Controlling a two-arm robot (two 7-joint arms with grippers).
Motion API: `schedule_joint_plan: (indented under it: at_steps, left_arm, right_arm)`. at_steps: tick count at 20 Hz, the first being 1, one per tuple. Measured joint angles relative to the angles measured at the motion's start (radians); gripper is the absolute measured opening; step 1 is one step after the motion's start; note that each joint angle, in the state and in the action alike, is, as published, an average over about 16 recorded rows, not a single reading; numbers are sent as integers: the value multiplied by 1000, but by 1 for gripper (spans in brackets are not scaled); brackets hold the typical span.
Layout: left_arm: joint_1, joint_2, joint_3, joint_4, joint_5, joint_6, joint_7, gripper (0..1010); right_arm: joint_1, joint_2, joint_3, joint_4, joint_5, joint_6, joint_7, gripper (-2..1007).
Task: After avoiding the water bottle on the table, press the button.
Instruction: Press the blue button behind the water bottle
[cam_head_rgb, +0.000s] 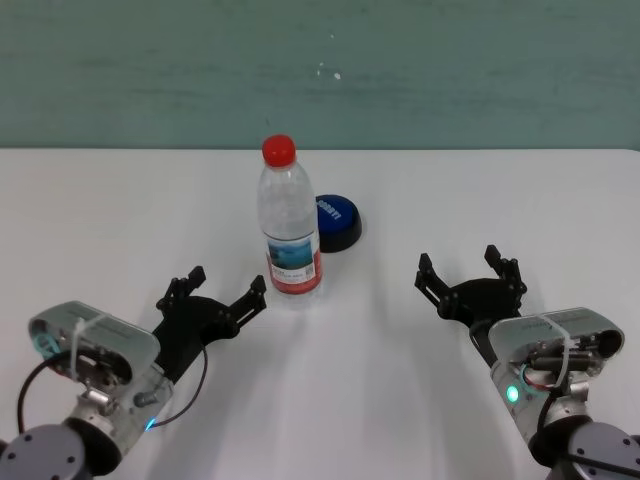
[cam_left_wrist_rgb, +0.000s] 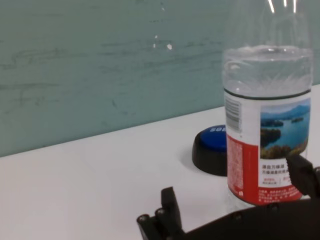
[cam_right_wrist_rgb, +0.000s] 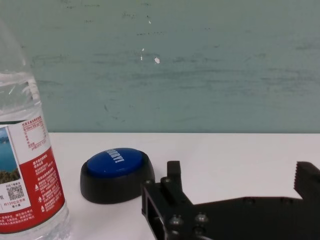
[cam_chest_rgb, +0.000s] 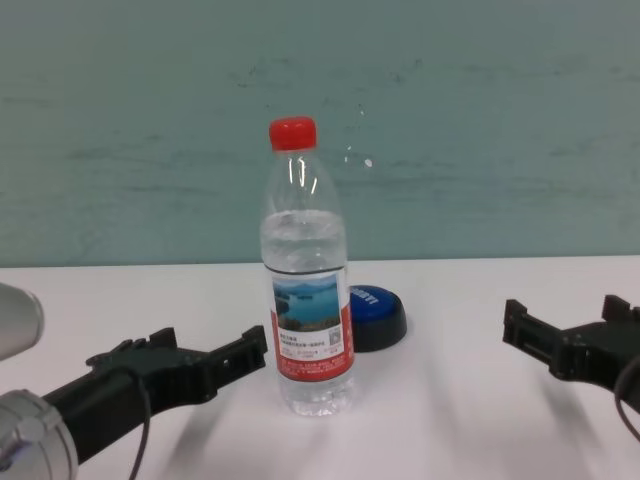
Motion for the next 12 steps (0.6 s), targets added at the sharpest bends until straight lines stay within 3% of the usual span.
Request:
schedule_joint_plan:
  at_steps: [12]
  left_arm:
    - [-14, 3, 6, 7, 1, 0, -3, 1004]
  right_arm:
    - [0, 0, 0, 0, 0, 0, 0, 1003]
